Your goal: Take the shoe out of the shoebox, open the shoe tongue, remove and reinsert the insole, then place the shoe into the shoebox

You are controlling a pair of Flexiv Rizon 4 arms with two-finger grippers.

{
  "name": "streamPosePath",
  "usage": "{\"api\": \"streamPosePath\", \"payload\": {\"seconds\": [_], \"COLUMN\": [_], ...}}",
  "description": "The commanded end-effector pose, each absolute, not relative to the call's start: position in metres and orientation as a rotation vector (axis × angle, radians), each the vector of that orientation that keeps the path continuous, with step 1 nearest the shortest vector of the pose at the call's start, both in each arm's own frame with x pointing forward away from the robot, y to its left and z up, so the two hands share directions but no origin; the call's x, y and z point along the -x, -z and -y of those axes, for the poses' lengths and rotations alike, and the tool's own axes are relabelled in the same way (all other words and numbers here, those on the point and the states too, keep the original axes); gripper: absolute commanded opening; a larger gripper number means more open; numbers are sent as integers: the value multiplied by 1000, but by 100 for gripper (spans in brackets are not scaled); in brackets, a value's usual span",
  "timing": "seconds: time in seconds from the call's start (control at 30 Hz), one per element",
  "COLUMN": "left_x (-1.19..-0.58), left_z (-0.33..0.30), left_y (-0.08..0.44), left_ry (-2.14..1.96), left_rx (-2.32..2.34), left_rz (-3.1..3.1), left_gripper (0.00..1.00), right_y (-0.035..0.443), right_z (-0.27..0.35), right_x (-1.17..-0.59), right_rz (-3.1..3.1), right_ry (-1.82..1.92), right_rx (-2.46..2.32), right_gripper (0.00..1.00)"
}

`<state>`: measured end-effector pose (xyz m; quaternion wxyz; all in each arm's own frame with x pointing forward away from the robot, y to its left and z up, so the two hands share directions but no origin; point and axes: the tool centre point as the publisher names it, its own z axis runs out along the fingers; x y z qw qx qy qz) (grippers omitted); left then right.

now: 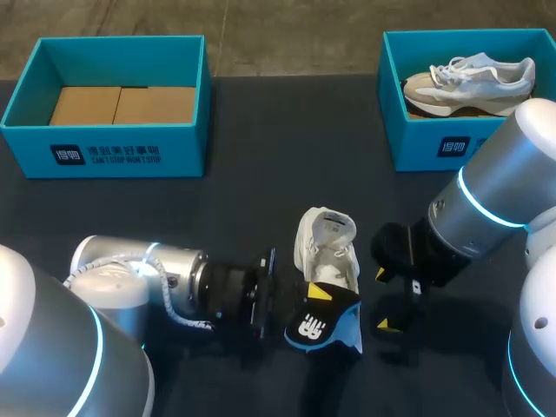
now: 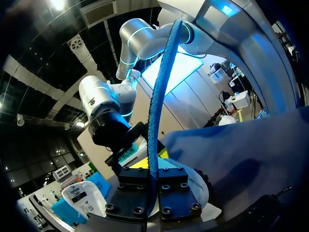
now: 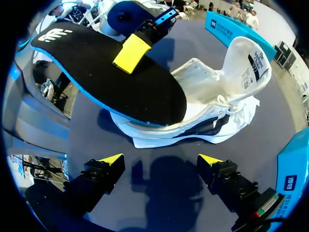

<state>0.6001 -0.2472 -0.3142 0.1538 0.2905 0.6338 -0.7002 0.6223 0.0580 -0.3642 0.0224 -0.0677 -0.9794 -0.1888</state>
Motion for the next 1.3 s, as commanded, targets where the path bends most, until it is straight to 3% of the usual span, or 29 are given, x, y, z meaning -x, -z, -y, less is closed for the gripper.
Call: {"api": "streamPosePath", "payload": {"seconds": [0.03, 1.3], "left_x": [-603, -626], "left_z": [251, 254], "left_y": [318, 339], "left_ry": [1986, 1806], "left_rx": [-826, -729], "left_rz": [-1832, -1928], "left_gripper": [0, 0], "right_y": [365, 365], "right_z": [-59, -59], "right_x": [-621, -621], "right_rz": [3035, 3035], "right_ry": [583, 583], "right_rx": [211, 211], "right_gripper": [100, 100]}}
